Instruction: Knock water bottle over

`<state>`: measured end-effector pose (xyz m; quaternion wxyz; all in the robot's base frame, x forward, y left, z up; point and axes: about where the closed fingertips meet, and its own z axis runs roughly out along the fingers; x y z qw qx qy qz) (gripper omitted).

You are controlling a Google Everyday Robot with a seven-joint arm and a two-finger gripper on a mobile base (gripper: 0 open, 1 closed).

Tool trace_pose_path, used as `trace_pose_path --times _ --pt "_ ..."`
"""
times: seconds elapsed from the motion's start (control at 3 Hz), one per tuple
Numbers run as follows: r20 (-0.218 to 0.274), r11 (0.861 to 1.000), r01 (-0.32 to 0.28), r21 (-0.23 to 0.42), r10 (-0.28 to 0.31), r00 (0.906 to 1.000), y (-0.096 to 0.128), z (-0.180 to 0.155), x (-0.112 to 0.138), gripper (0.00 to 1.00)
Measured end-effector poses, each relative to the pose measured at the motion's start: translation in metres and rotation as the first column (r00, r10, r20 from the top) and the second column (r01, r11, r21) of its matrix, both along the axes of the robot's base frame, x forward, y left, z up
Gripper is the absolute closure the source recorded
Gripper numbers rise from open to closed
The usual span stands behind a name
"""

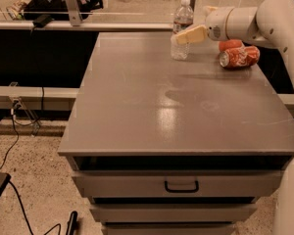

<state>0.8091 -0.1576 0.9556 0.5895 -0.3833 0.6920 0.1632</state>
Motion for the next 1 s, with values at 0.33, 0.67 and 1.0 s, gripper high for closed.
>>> trace_pose_path --times 0.33,0.67,1.0 --pt "0.009 0.998 -0.029 0.059 0.029 0.9995 0.012 -0.008 0.012 0.0" --pt "0.008 0.994 -0.049 0.098 0.049 0.9988 0.02 -0.014 0.02 0.18" --pt "0.004 0.99 -0.066 0.124 0.066 0.9978 0.026 -0.02 0.025 0.42"
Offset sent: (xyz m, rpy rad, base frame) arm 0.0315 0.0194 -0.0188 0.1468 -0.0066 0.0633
